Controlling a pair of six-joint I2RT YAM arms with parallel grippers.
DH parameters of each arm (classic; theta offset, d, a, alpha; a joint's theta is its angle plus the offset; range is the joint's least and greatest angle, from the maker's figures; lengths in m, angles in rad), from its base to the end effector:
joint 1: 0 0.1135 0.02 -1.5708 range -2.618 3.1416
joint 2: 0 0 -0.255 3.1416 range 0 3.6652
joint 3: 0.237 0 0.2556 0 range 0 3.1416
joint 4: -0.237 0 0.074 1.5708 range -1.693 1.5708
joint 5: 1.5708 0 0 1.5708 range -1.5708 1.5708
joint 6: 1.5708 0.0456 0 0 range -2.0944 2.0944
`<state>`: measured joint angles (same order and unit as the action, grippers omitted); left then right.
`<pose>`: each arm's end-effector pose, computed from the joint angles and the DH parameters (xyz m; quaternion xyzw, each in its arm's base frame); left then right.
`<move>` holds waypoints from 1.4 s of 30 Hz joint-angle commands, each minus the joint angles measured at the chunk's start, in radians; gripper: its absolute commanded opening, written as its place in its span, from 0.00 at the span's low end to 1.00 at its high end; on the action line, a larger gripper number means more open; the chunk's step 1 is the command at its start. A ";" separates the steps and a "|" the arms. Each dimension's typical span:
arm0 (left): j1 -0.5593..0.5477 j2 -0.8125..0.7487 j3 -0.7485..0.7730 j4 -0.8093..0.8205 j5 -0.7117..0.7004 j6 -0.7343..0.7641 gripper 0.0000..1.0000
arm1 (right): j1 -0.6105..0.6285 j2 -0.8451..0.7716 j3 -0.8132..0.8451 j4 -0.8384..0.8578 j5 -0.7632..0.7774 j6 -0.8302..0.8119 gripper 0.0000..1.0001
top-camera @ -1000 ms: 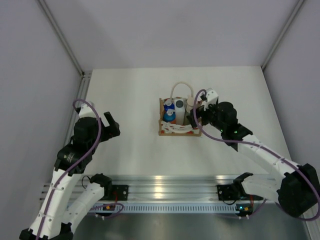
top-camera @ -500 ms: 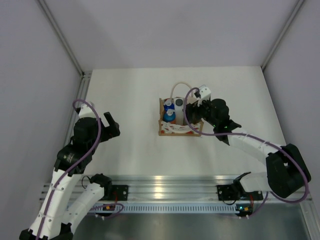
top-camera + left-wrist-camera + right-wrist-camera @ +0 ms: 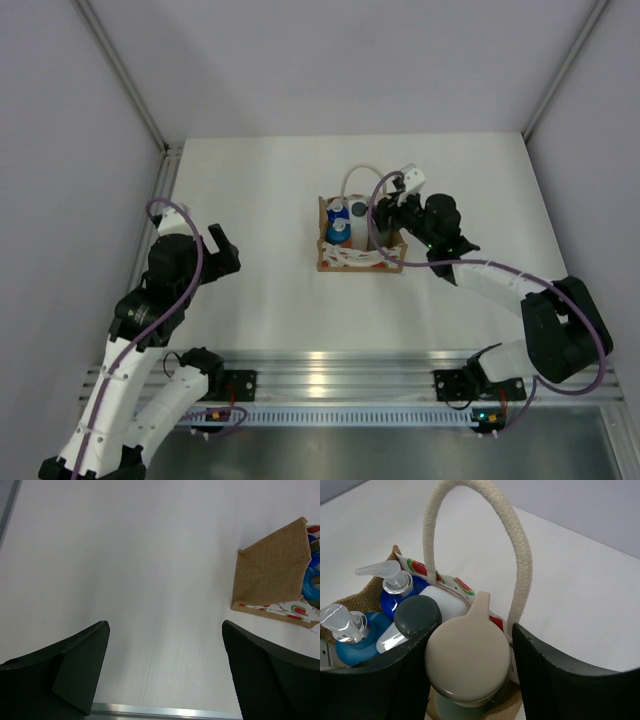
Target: Take the personal care products out of the canvas bag
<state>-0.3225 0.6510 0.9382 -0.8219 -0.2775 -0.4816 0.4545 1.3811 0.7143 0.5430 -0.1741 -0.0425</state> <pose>0.1366 -0.0325 0.3359 -0.1366 0.8523 -0.0813 0.4983 0.2861 0.1486 0.2427 -0.2394 0.7096 0.1987 0.6322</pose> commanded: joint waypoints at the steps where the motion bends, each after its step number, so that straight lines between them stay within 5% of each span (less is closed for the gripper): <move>1: -0.001 0.001 -0.004 0.018 0.003 -0.002 0.98 | -0.016 0.012 0.004 0.145 -0.060 0.000 0.58; 9: 0.000 0.004 -0.004 0.018 0.003 -0.002 0.98 | -0.050 0.042 -0.044 0.230 -0.105 0.019 0.47; 12: -0.001 0.006 -0.004 0.018 0.003 -0.002 0.98 | -0.051 0.049 -0.042 0.241 -0.126 0.018 0.32; 16: -0.001 0.006 -0.004 0.018 0.003 -0.002 0.98 | -0.053 0.013 -0.030 0.239 -0.153 0.016 0.00; 34: -0.001 -0.037 -0.007 0.017 -0.020 -0.006 0.98 | -0.053 -0.165 0.197 0.003 -0.108 -0.027 0.00; 42: -0.001 -0.050 -0.009 0.017 -0.026 -0.009 0.98 | -0.051 -0.232 0.393 -0.265 0.007 -0.011 0.00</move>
<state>-0.3225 0.6132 0.9363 -0.8219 -0.2863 -0.4831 0.4164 1.2510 0.9474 0.2359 -0.2298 -0.0582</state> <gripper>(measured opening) 0.983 0.494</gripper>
